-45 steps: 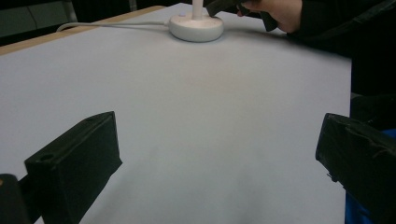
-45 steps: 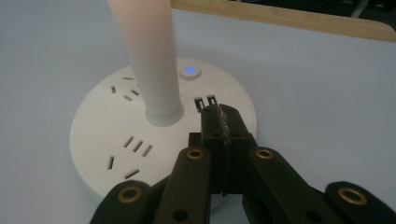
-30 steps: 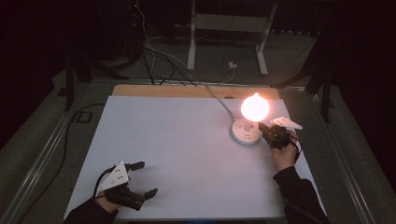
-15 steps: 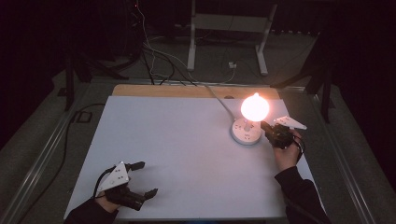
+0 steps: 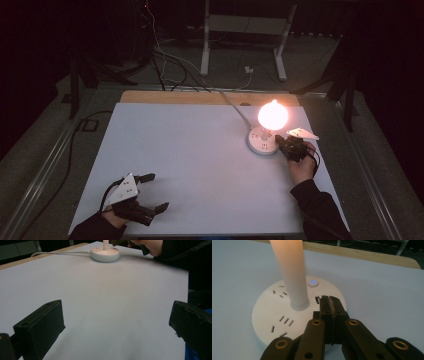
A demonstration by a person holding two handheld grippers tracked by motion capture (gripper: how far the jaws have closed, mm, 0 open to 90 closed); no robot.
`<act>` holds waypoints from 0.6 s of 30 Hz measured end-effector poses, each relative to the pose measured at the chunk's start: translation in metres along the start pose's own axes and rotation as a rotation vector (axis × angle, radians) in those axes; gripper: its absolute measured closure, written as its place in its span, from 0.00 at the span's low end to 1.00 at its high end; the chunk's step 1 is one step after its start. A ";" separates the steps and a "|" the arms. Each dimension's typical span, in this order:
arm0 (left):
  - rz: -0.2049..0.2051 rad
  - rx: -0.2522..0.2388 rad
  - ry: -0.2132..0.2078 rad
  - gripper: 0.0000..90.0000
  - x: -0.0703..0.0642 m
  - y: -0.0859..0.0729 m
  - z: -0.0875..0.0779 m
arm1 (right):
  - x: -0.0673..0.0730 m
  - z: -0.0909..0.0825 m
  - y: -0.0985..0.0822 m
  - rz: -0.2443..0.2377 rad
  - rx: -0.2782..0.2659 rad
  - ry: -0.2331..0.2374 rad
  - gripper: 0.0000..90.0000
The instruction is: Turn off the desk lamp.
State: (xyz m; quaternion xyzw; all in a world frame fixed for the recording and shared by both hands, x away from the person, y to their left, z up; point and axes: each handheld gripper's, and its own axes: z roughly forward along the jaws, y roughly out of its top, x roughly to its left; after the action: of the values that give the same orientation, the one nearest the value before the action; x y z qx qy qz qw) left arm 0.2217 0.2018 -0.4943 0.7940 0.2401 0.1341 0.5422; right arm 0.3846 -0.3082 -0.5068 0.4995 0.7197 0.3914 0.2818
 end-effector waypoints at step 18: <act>-0.004 -0.009 -0.004 0.00 0.000 0.000 0.000 | 0.001 0.005 -0.003 -0.013 0.028 -0.005 1.00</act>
State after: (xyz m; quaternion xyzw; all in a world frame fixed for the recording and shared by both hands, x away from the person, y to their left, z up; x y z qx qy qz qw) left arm 0.2214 0.2016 -0.4942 0.7912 0.2399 0.1325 0.5466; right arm 0.3867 -0.3062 -0.5117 0.4998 0.7276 0.3782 0.2790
